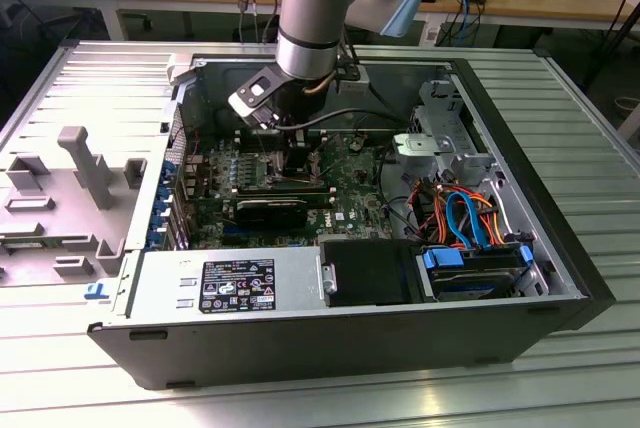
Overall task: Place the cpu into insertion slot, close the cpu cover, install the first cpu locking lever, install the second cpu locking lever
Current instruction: 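Place the cpu into insertion slot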
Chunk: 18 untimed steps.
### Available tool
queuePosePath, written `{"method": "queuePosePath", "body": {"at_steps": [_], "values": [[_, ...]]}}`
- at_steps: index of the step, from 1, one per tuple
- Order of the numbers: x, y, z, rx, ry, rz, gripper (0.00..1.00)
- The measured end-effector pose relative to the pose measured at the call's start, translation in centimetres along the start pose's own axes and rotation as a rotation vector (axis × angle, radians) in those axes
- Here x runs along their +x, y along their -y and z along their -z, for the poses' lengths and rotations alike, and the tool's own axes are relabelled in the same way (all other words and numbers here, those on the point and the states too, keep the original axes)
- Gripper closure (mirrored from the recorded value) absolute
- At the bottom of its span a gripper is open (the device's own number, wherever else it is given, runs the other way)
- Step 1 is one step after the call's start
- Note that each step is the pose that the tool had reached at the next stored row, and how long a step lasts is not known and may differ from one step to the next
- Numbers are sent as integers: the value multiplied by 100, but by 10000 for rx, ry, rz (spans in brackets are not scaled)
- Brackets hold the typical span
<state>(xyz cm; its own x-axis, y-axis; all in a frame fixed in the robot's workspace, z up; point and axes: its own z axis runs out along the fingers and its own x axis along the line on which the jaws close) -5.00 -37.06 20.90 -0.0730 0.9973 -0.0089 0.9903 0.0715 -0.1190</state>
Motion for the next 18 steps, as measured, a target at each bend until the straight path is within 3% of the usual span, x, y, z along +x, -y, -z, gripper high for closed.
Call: {"method": "queuePosePath", "body": {"at_steps": [3,15,18], "values": [[-1,-14,-5,2,33,19,45],[-10,-31,-97,7,-2,-355,45],[18,-9,-128,7,-13,-451,45]]}}
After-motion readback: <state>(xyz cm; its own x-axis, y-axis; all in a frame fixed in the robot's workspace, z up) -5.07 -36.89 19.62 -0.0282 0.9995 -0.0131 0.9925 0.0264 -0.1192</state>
